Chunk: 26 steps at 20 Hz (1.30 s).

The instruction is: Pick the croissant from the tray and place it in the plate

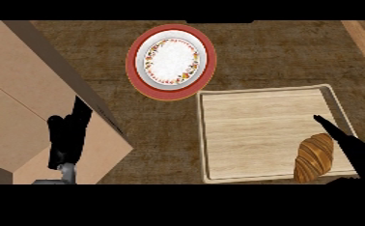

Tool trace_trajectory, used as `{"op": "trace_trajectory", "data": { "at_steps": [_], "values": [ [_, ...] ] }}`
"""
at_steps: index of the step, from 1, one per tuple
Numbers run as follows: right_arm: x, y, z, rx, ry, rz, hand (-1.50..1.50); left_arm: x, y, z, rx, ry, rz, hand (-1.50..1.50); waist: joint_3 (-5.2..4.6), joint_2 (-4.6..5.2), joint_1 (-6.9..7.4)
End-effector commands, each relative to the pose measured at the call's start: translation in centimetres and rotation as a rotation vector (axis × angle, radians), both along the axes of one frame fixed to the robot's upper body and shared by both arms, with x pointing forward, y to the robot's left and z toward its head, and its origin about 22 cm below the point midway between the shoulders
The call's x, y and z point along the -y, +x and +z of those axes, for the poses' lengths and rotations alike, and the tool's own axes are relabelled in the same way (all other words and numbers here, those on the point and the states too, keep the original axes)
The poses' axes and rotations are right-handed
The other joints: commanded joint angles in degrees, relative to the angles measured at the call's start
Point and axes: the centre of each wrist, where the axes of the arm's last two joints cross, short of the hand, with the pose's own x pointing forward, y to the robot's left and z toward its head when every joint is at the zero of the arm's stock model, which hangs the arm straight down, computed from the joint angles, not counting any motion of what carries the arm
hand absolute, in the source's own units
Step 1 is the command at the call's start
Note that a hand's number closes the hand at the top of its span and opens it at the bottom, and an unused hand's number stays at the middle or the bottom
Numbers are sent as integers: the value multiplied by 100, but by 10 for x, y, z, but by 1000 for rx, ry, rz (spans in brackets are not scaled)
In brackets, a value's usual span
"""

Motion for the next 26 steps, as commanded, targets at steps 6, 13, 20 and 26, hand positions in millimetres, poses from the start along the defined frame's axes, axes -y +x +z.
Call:
{"op": "trace_trajectory", "data": {
  "at_steps": [6, 13, 20, 26],
  "values": [
    [-3, 13, -5, 86, -83, 63, 150, 2, 13, -17, -92, -20, -13, 0, -53, 58, -22],
    [18, 5, 8, 189, -178, -13, 150, -13, 6, -10, -71, -14, 14, 0, -54, 45, -41],
    [-135, 44, 30, 438, -152, 286, 150, 26, 18, 1, -36, -16, -117, 0, -78, 162, 659],
    [-253, 68, 68, 579, -115, 504, 150, 33, 24, -1, -43, -10, -167, 0, -90, 185, 962]
  ]
}}
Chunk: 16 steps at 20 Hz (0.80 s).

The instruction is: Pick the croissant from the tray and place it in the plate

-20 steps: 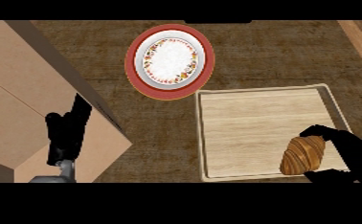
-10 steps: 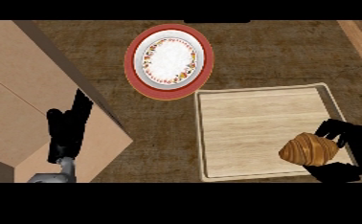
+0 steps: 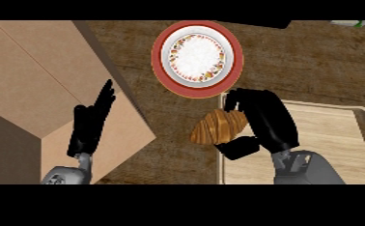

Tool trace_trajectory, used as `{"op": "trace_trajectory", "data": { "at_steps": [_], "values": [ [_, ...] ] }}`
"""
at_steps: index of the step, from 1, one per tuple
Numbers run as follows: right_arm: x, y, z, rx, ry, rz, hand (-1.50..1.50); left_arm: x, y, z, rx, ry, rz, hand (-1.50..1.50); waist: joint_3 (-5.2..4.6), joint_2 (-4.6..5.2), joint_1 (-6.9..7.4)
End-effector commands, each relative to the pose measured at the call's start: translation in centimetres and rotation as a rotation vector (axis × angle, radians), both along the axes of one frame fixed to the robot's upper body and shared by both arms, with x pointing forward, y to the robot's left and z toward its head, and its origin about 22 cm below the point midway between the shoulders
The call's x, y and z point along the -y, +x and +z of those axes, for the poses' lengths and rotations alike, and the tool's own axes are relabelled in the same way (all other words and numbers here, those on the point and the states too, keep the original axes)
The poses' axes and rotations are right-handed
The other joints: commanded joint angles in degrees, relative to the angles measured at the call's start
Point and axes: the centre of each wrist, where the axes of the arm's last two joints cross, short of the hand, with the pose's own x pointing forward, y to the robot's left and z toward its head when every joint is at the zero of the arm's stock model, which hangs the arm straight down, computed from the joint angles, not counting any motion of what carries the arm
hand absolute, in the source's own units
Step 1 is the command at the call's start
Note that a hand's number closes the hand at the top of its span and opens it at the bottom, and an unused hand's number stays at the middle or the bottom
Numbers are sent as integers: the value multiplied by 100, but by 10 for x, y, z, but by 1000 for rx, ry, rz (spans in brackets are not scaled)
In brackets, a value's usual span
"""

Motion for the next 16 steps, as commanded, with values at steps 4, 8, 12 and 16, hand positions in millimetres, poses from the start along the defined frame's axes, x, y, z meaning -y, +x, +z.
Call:
{"op": "trace_trajectory", "data": {
  "at_steps": [4, 8, 12, 16],
  "values": [
    [-127, 22, 56, 253, 81, 68, 150, 2, 6, -7, -22, 0, 4, 0, 6, -24, -170],
    [-153, 41, 72, 340, 94, -47, 150, -7, 10, 0, -42, -7, 50, 0, 17, -55, -315],
    [-173, 61, 87, 306, 126, -143, 150, -2, 4, -9, -23, -15, 58, 0, 16, -63, -411],
    [-171, 97, 68, 275, 129, -181, 150, -18, -6, -21, -27, 18, 93, 0, 20, -47, -503]
  ]
}}
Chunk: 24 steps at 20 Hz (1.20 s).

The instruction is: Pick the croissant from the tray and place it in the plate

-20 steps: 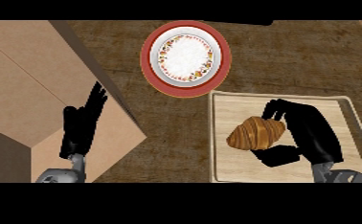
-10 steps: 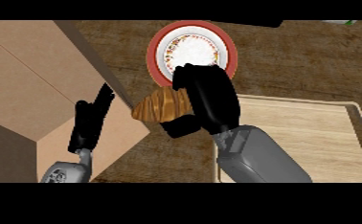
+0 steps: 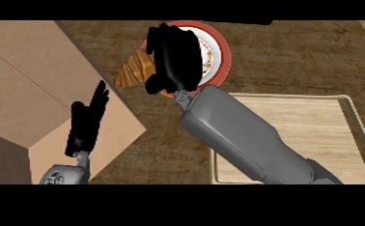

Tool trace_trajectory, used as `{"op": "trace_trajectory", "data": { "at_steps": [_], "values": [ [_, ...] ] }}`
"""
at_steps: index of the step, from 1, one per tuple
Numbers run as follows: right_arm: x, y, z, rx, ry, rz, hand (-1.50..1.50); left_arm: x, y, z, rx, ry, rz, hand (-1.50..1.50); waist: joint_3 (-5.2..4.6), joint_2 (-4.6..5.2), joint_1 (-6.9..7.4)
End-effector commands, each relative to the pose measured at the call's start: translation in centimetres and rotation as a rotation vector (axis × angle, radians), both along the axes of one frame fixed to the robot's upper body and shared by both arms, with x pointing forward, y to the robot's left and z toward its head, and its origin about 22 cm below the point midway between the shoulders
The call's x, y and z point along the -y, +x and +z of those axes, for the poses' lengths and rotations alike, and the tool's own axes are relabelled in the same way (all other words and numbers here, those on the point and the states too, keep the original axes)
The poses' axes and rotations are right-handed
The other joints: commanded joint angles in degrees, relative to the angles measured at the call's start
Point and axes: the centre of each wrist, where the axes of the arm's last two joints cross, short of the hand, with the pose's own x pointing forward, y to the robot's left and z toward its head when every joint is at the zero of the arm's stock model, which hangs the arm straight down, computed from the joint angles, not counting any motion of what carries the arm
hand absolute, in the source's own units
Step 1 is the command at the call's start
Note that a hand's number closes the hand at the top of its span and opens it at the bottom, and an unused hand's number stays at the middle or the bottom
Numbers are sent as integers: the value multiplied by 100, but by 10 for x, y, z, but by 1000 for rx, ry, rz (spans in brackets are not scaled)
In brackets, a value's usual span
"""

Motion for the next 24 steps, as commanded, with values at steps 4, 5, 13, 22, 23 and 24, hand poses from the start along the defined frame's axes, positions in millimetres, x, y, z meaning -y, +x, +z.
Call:
{"op": "trace_trajectory", "data": {
  "at_steps": [4, 5, 13, 22, 23, 24],
  "values": [
    [-4, 53, 6, -16, 37, -85, 150, 2, -4, -9, -5, -19, 0, 0, -6, 16, -127],
    [-2, 55, -10, -40, 10, -76, 150, 3, 6, 3, 1, 0, 1, 0, -4, 13, -141],
    [31, 87, -47, -166, -54, -96, 150, -16, 1, 5, -6, 1, 5, 0, -1, 18, -150],
    [54, 102, -66, -524, -115, -49, 150, 4, 5, 6, 4, 3, -29, 0, 0, 52, -42],
    [63, 105, -72, -538, -78, -29, -150, -1, -3, 1, 17, 0, 2, 0, 2, 75, -35],
    [63, 102, -78, -569, -98, -19, -150, -14, 4, 4, 2, -8, -22, 0, -2, 70, -33]
  ]
}}
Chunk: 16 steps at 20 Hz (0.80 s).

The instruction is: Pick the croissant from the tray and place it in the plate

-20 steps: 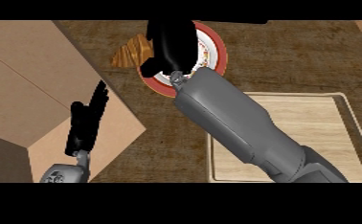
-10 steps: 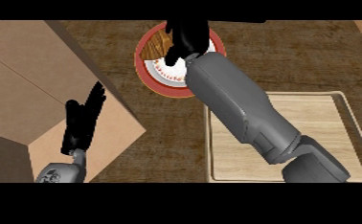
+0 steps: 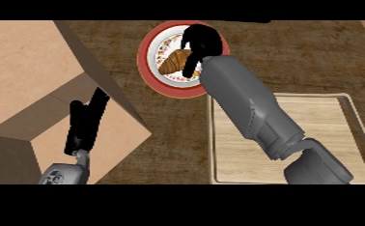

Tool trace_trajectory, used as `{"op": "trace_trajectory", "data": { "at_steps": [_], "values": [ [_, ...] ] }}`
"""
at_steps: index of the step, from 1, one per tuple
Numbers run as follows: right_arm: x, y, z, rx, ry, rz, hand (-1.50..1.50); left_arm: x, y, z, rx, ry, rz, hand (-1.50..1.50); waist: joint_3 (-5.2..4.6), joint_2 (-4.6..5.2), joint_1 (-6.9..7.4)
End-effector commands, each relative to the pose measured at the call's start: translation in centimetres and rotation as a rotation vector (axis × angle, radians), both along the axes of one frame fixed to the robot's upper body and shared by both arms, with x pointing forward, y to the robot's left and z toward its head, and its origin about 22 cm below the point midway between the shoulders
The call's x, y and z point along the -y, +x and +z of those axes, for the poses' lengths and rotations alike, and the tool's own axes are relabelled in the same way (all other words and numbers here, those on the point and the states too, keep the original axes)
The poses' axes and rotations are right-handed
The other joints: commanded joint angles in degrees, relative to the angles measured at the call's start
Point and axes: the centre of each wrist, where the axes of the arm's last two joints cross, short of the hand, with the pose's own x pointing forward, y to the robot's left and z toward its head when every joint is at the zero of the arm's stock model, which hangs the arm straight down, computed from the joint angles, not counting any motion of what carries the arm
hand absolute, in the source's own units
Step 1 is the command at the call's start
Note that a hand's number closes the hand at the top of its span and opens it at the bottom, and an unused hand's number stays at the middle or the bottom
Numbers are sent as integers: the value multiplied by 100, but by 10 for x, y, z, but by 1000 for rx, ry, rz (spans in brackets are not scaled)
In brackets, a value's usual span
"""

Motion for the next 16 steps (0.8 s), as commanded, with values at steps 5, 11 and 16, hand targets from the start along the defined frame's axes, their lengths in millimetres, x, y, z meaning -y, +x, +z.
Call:
{"op": "trace_trajectory", "data": {
  "at_steps": [5, 11, 16],
  "values": [
    [15, 5, -12, -61, 115, 175, -150, 3, 2, 12, 3, -2, 17, 0, 7, -3, -64],
    [14, 9, 21, 177, 616, 170, -150, -1, -8, -7, -9, -4, 46, 0, 16, -16, -181],
    [38, 7, -7, 160, 840, 137, -150, -7, 3, 2, -6, 10, 47, 0, 7, -62, -274]
  ]
}}
